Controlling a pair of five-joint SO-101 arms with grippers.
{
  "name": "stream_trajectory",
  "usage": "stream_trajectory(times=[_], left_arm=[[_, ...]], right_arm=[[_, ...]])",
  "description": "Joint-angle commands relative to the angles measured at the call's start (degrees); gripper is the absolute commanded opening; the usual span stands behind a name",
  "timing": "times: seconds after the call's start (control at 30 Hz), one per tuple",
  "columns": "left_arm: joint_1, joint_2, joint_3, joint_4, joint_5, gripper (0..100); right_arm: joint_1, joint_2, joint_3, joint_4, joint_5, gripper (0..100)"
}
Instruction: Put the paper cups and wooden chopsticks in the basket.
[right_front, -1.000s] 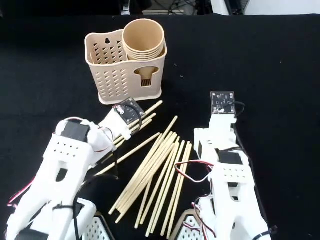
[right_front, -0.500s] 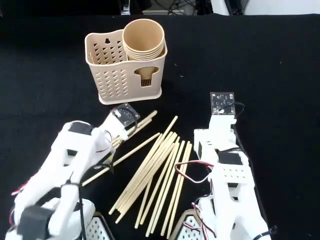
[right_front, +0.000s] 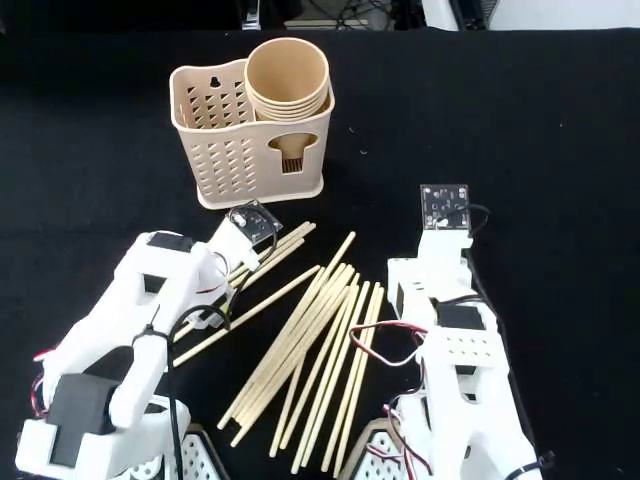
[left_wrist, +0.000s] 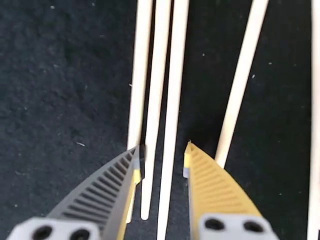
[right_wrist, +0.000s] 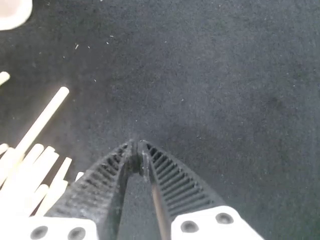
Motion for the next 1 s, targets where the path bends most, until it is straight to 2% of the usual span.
stream_trajectory(times=[0.0, 0.13, 0.4, 0.63, 0.83, 0.97], left_arm=[[-0.04, 0.62, -1.63, -0.62, -0.26, 14], [-0.48, 1.67, -1.63, -0.97, -0.26, 2], [-0.04, 1.76, -1.63, -0.44, 0.18, 3], [1.10, 1.41, -3.38, 5.01, 0.18, 3], [1.54, -6.07, -2.24, 5.36, 2.29, 3], [1.63, -12.48, -2.15, 9.49, 2.46, 3]], right_arm=[[0.35, -0.75, -0.31, -1.23, 0.70, 1.2], [0.35, -0.75, -0.31, -1.23, 0.70, 1.2], [0.35, -0.75, -0.31, -1.23, 0.70, 1.2], [0.35, -0.75, -0.31, -1.23, 0.70, 1.2], [0.35, -0.75, -0.31, -1.23, 0.70, 1.2], [0.35, -0.75, -0.31, -1.23, 0.70, 1.2]])
